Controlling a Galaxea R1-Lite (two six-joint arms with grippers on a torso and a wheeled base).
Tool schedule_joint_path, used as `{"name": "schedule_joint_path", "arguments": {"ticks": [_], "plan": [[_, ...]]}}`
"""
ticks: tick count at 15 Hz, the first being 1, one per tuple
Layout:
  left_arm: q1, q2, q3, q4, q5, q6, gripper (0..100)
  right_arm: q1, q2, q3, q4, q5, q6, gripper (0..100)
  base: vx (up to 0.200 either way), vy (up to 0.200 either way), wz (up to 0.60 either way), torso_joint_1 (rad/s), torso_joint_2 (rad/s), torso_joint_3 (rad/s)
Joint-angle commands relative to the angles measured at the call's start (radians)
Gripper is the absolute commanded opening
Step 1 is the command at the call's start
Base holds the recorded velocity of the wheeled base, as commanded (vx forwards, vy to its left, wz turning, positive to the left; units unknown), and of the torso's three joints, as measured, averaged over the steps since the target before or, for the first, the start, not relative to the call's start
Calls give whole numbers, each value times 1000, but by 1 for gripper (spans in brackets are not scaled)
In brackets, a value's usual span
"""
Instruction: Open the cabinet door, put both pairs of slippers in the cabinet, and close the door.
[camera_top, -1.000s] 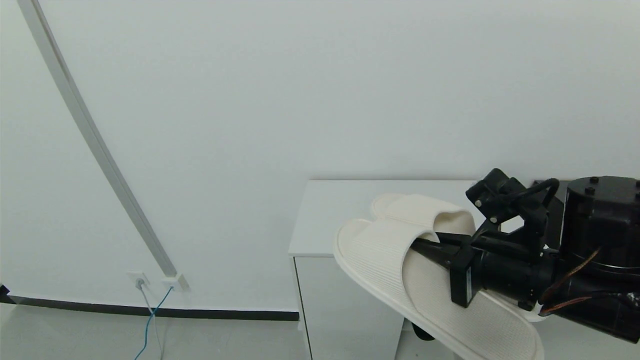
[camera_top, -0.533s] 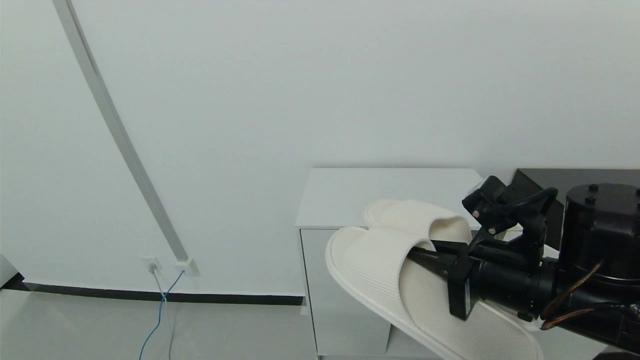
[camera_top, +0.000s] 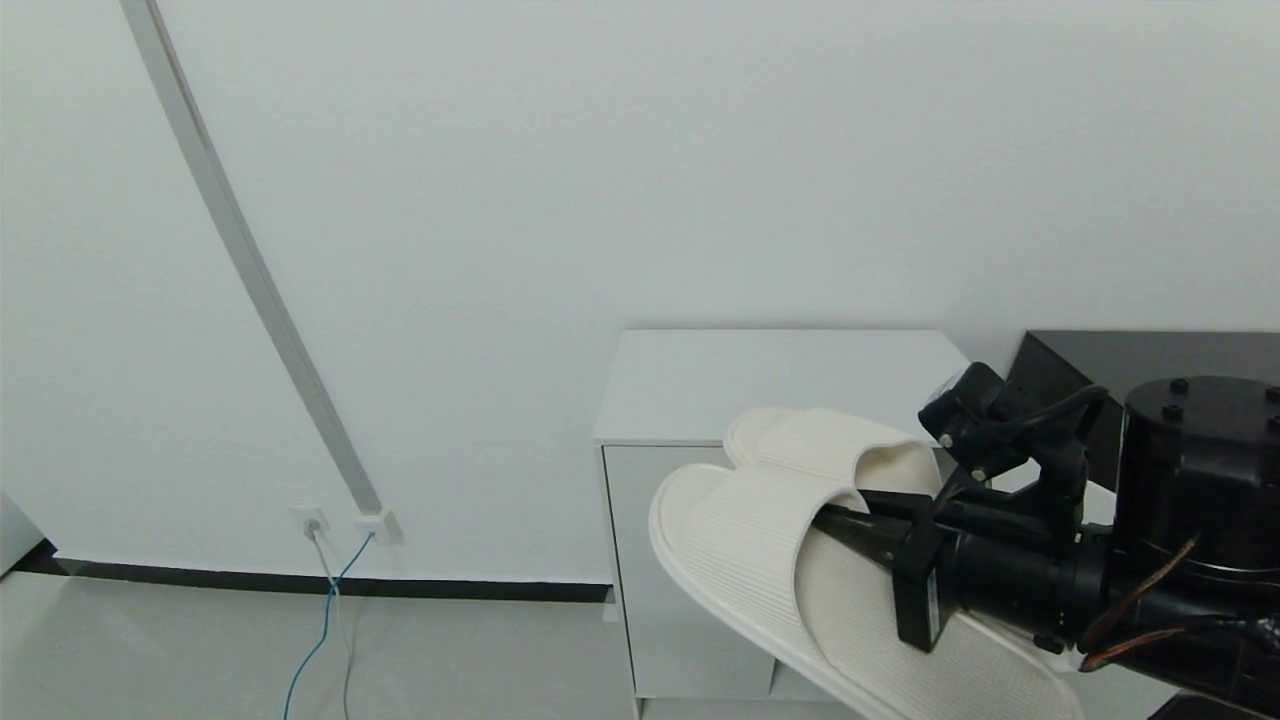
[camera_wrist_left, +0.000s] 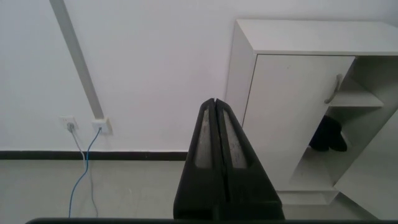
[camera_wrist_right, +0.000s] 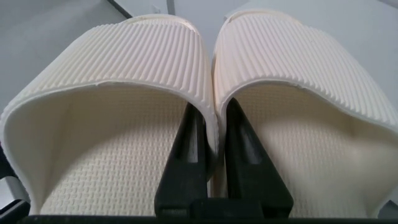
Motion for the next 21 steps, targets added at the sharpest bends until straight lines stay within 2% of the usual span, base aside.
{"name": "schedule_joint_path", "arguments": {"ticks": [1, 7, 21], "plan": [[0, 1, 0, 0, 0, 1, 0, 0, 8, 0, 0, 1, 0, 0, 0, 0, 0, 0, 0, 0], [0, 1, 0, 0, 0, 0, 0, 0, 9, 5, 0, 1, 0, 0, 0, 0, 0, 0, 0, 0], [0, 1, 0, 0, 0, 3, 0, -4, 40, 8, 0, 1, 1, 0, 0, -200, 0, 4, 3, 2]]}}
